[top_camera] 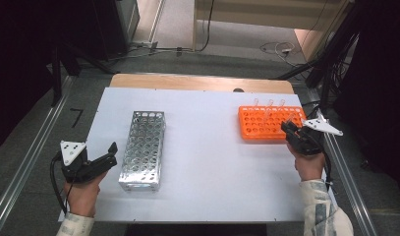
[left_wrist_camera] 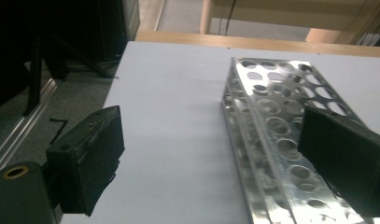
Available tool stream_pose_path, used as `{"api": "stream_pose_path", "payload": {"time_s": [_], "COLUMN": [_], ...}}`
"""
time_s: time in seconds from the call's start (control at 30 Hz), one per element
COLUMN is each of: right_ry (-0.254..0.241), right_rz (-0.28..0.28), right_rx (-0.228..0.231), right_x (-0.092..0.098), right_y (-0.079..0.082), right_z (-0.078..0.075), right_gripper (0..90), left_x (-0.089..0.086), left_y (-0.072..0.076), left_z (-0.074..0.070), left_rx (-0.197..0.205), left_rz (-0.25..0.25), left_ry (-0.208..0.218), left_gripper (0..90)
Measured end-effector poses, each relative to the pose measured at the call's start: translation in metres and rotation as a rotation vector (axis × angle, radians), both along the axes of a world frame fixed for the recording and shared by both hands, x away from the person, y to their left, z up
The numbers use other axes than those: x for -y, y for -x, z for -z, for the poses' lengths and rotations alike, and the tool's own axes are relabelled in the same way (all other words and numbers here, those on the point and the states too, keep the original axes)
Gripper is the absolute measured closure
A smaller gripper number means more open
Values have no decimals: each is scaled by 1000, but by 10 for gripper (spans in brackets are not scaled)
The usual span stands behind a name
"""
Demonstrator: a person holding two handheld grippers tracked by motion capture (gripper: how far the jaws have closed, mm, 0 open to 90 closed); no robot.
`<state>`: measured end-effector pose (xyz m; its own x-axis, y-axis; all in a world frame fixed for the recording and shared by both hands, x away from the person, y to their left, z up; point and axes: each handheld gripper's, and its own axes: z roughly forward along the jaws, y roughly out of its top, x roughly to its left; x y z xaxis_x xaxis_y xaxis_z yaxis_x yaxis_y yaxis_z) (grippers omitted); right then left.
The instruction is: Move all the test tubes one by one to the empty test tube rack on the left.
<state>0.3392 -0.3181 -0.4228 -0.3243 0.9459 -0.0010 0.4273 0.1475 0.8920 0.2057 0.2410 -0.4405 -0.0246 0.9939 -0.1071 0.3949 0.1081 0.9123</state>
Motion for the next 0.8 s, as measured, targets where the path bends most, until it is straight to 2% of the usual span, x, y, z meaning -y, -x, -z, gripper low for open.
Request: {"api": "stream_pose_path", "payload": {"time_s": [0.07, 0.13, 0.17, 0.3, 0.33, 0.37, 0.43, 0.5, 0.57, 0.63, 0.67, 0.7, 0.8], "right_ry": [-16, -7, -7, -4, -4, 6, 10, 16, 17, 19, 17, 17, 28], "right_rz": [-30, -72, -72, -144, -144, -184, -195, -253, -265, -317, -328, -328, -379], "right_rx": [-6, -9, -9, -22, -22, -28, -32, -38, -39, -46, -50, -50, -51], "right_x": [-4, -13, -13, -31, -31, -42, -46, -64, -69, -86, -90, -90, -109], "right_y": [8, 16, 16, 26, 26, 30, 32, 36, 37, 42, 43, 43, 47], "right_z": [-2, -2, -2, 0, 0, 2, 2, 4, 4, 6, 7, 7, 11], "right_gripper": [735, 735, 735, 736, 736, 735, 735, 735, 735, 735, 735, 735, 735], "left_x": [6, 11, 13, 24, 27, 32, 34, 39, 42, 48, 53, 53, 62], "left_y": [2, 3, 4, 7, 7, 8, 8, 8, 8, 8, 8, 8, 8], "left_z": [-2, -4, -5, -8, -9, -10, -10, -10, -10, -11, -12, -12, -12], "left_rx": [6, 13, 13, 22, 27, 22, 21, 18, 20, 21, 21, 21, 21], "left_rz": [19, 38, 44, 90, 98, 121, 132, 151, 168, 188, 209, 209, 249], "left_ry": [-1, 5, 5, 6, 7, 3, 2, 0, 6, 15, 18, 18, 16], "left_gripper": [70, 70, 70, 88, 88, 88, 88, 92, 104, 120, 126, 130, 142]}}
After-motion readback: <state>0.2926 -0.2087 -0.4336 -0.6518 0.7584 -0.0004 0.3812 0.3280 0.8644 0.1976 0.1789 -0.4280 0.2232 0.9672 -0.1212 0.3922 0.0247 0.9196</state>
